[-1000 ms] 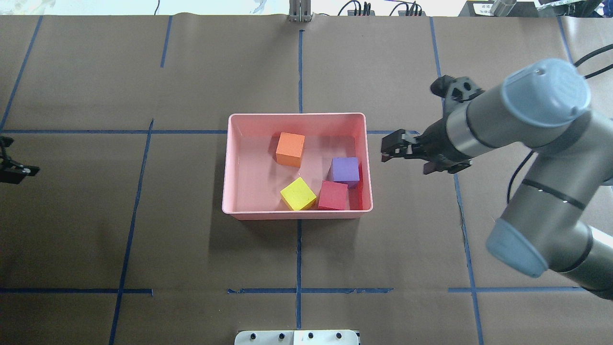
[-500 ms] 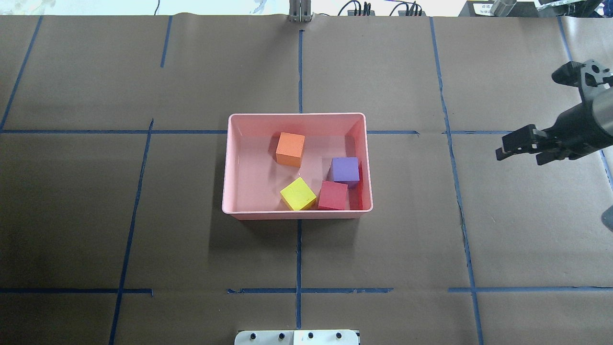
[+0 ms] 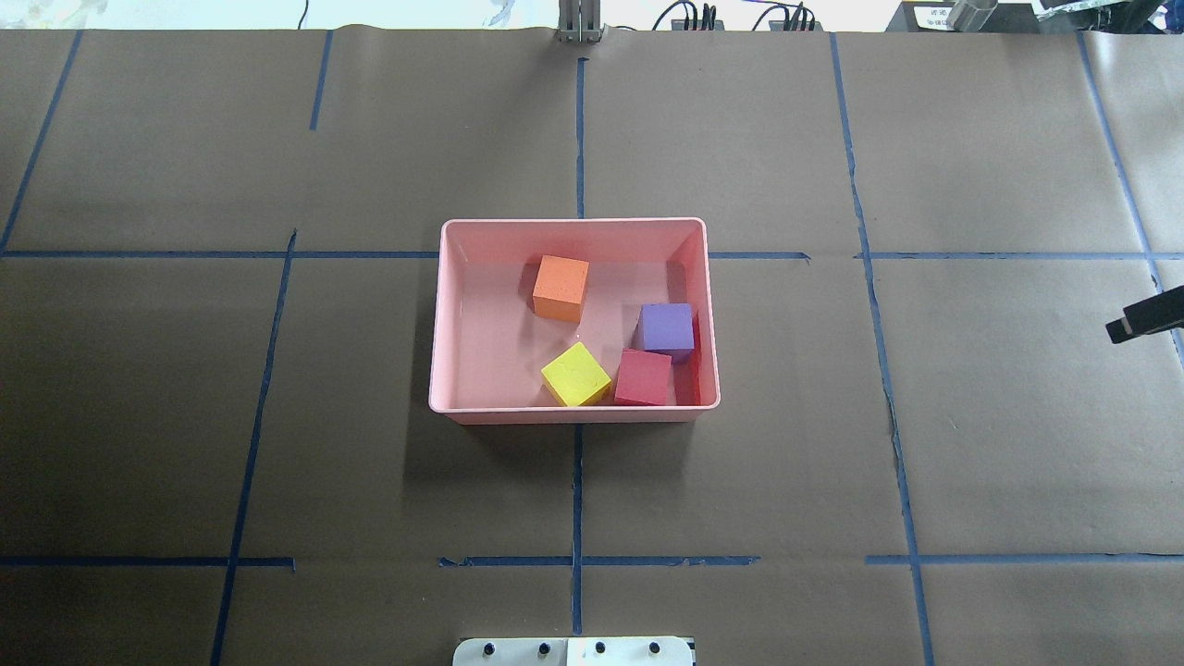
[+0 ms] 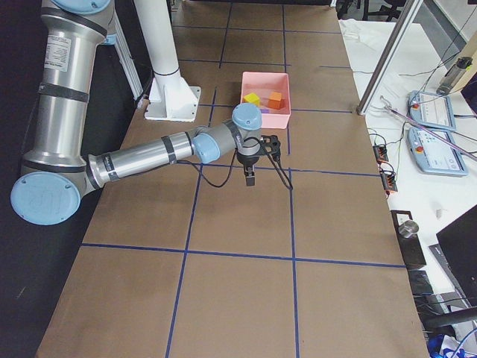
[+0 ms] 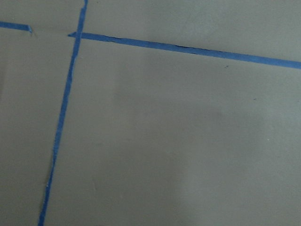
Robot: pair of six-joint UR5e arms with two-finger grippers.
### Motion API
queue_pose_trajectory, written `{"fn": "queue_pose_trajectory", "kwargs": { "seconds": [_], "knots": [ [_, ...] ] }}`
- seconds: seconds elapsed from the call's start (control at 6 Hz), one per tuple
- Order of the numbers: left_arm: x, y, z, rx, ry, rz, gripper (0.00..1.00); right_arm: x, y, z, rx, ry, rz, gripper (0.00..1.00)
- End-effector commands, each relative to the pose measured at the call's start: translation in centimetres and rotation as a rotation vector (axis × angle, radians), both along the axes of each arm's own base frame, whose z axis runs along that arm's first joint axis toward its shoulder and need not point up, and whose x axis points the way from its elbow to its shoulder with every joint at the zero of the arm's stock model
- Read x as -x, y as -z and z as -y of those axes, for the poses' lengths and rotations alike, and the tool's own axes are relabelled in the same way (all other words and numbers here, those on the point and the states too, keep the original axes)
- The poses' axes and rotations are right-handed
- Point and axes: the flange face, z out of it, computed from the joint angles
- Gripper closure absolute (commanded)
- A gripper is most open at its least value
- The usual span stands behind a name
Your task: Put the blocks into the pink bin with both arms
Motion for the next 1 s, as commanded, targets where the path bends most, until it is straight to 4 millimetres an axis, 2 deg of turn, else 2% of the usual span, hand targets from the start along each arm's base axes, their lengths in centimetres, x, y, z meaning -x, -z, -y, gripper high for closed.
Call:
{"fn": "queue_pose_trajectory", "kwargs": {
  "seconds": [0.0,0.17,0.33,0.5,0.83],
  "knots": [
    [0.5,3.7,-2.8,0.047,0.002,0.0,0.0,-4.8,-5.6,-1.3,-0.02,0.042,-0.01,0.0],
    [0.7,1.7,-5.7,0.081,-0.011,0.003,0.0,-7.4,-8.2,-1.3,-0.034,0.043,-0.011,0.0],
    [0.7,1.4,-6.5,0.09,-0.011,0.0,0.0,-9.7,-11.4,-1.5,-0.04,0.047,-0.025,0.0],
    [0.5,-0.4,-7.5,0.138,-0.01,-0.009,0.0,-11.2,-13.0,-1.7,-0.047,0.055,-0.03,0.0],
    [0.5,-2.0,-7.7,0.165,-0.01,-0.009,0.0,-12.9,-13.9,-2.2,0.001,0.1,-0.035,0.0]
  ]
}}
